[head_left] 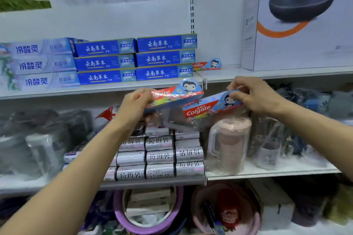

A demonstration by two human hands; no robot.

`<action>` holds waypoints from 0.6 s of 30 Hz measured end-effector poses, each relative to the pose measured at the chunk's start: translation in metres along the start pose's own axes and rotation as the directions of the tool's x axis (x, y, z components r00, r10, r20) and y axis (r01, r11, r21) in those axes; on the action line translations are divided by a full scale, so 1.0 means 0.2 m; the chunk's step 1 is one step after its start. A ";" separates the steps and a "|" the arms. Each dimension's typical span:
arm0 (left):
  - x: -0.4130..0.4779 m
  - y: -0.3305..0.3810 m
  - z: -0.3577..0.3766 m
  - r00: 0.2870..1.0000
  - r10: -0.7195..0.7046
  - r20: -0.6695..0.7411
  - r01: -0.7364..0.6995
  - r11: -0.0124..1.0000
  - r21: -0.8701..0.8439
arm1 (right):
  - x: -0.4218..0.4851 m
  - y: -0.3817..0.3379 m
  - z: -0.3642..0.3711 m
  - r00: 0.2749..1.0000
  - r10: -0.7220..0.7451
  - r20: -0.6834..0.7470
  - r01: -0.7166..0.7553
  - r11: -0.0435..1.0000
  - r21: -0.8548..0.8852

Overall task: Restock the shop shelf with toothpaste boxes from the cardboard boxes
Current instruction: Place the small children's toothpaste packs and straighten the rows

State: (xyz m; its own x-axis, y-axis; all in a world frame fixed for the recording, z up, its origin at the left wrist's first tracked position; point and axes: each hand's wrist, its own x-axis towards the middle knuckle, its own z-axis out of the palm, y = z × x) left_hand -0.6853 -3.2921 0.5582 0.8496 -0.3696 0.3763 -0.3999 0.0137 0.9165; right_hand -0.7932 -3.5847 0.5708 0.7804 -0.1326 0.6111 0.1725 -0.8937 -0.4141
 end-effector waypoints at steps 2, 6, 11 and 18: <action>0.06 0.06 0.01 1.000 0.020 -0.018 -0.020 1.000 0.001 | 0.06 0.02 -0.12 0.999 0.021 -0.048 -0.021 1.000 0.001; 0.18 0.17 0.06 0.994 0.072 -0.082 -0.079 0.994 -0.078 | 0.20 0.08 -0.29 0.987 0.032 -0.155 -0.035 0.999 -0.016; 0.32 0.21 0.15 0.984 0.104 -0.143 -0.107 0.994 -0.016 | 0.43 0.26 -0.29 0.972 0.103 -0.209 -0.127 0.986 -0.104; 0.46 0.16 0.32 0.979 0.100 -0.176 -0.103 0.995 -0.008 | 0.74 0.46 -0.13 0.986 0.111 -0.128 -0.130 0.979 -0.158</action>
State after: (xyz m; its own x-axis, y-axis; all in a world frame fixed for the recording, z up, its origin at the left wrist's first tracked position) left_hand -0.6425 -3.3851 0.6138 0.8525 -0.1966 0.4843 -0.4828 0.0592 0.8737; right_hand -0.6777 -3.6980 0.6413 0.7113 -0.2843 0.6428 -0.0279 -0.9252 -0.3783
